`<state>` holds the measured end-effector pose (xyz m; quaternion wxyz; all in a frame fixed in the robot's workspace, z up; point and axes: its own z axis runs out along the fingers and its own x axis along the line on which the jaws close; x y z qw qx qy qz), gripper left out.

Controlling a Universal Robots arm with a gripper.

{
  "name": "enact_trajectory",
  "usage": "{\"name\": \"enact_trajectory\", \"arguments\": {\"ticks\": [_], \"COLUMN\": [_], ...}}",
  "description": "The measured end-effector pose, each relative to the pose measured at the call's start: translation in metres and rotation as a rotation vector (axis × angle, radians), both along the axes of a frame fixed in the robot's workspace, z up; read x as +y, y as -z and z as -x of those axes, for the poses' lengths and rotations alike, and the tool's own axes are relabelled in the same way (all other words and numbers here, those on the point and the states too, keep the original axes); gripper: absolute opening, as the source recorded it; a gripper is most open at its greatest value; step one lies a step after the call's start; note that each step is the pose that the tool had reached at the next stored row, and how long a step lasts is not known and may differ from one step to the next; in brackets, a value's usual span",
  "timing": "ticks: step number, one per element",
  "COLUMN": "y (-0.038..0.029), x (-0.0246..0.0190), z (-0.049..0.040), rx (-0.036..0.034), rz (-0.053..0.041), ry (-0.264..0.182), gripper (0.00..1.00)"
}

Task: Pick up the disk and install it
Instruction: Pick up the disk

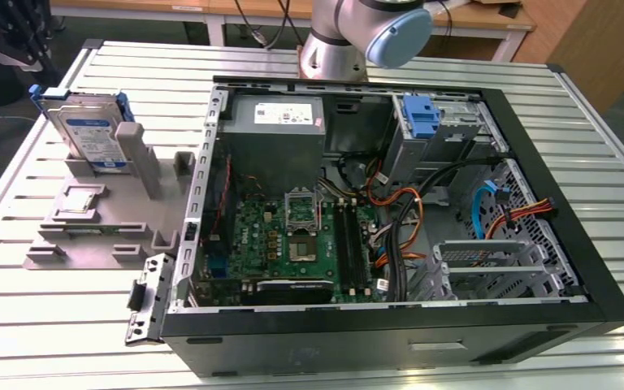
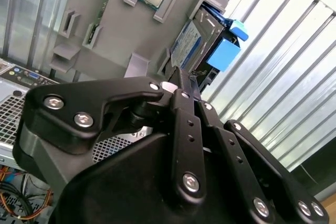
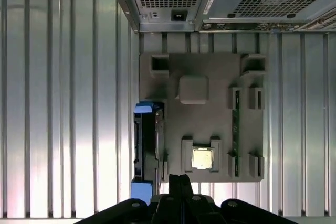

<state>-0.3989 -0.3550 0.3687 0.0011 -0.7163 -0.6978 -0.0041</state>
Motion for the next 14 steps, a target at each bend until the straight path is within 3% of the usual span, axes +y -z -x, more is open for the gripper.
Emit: {"name": "enact_trajectory", "arguments": {"ticks": [6,10,14], "y": [0.0026,0.0043,0.0055], "x": [0.0086,0.0113,0.0139], "z": [0.0061,0.0123,0.0131], "rx": [0.0001,-0.0002,-0.0001], "rz": [0.0000,-0.0002,-0.0001], "ry": [0.003,0.005,0.009], "gripper": [0.10,0.10,0.10]}}
